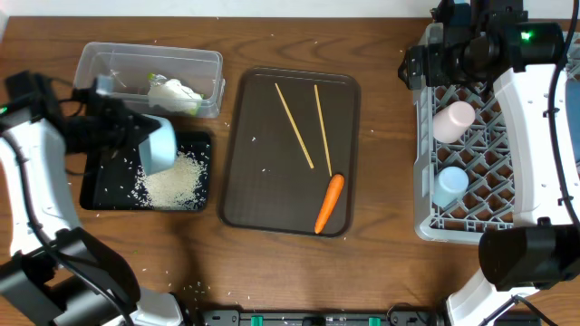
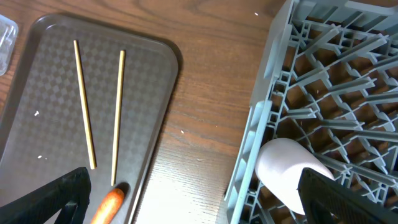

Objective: Sort waste into correct bins and load items into the dishwasher rack
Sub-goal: 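Tilt the small bowl to dump the mushroom onto the black tray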

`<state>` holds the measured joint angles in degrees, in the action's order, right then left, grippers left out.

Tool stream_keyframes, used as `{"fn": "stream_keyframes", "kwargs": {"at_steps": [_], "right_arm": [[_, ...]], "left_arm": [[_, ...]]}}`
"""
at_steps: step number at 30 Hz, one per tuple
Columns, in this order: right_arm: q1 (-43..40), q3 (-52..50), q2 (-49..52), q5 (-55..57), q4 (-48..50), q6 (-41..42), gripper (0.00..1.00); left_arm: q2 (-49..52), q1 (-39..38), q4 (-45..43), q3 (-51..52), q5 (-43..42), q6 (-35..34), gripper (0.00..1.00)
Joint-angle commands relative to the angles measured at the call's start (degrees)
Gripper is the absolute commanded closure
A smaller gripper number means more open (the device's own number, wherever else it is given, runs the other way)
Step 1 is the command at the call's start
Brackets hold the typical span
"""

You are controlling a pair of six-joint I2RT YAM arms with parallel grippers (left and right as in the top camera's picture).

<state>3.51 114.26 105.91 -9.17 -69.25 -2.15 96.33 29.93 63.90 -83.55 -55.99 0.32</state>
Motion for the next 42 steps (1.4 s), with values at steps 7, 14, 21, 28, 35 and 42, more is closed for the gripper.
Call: {"fn": "stream_keyframes", "kwargs": {"at_steps": [7,14,21,28,35,42], "right_arm": [[-0.11,0.00,-0.04,0.15,-0.42,-0.72,0.01],[-0.11,0.00,-0.04,0.15,-0.42,-0.72,0.01],[-0.11,0.00,-0.04,0.17,-0.63,-0.72,0.01],[-0.11,0.00,-0.04,0.17,-0.61,-0.74,0.01],[-0.11,0.00,-0.04,0.20,-0.61,-0.79,0.01],[-0.11,0.00,-0.04,0.22,-0.57,-1.38,0.01]], "left_arm": [[2.93,10.01,-6.69,10.64,-14.80,3.13,0.94],[6.40,11.52,-13.25,14.12,-26.53,5.46,0.94],[6.88,11.52,-14.93,14.12,-30.14,7.65,0.94],[6.88,11.45,-14.93,14.29,-33.38,14.36,0.94],[6.88,11.47,-15.02,19.02,-32.79,23.37,0.94],[6.86,11.45,-15.21,23.47,-30.58,24.72,0.94]]}}
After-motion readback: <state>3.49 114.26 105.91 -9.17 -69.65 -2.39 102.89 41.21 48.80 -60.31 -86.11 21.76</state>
